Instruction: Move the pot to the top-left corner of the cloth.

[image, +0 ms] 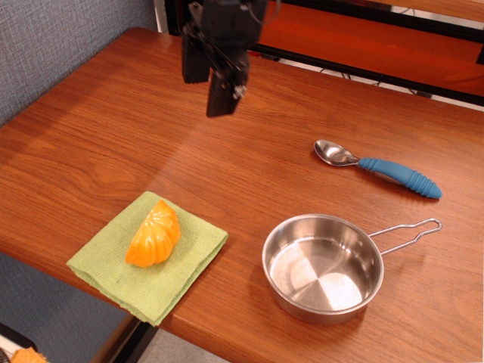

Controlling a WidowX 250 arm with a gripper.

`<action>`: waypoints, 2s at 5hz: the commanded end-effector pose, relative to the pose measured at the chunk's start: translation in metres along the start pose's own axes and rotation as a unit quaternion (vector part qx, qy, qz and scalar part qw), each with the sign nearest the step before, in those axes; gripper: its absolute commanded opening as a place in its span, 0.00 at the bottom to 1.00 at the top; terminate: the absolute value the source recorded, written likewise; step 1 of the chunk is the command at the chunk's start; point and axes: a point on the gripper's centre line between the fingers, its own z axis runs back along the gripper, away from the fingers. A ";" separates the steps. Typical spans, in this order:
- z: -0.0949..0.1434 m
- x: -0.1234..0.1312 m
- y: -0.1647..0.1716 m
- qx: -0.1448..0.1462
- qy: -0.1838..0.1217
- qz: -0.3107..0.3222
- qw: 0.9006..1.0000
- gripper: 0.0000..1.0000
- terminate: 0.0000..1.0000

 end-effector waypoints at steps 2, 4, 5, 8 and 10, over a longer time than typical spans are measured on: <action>-0.007 0.010 -0.097 -0.035 -0.034 -0.098 0.994 1.00 0.00; -0.035 0.034 -0.122 -0.032 -0.030 -0.128 0.991 1.00 0.00; -0.054 0.036 -0.119 -0.024 0.003 -0.107 0.994 1.00 0.00; -0.050 0.025 -0.116 -0.053 -0.031 -0.080 0.995 0.00 0.00; -0.027 0.024 -0.101 -0.057 -0.034 -0.049 0.997 0.00 0.00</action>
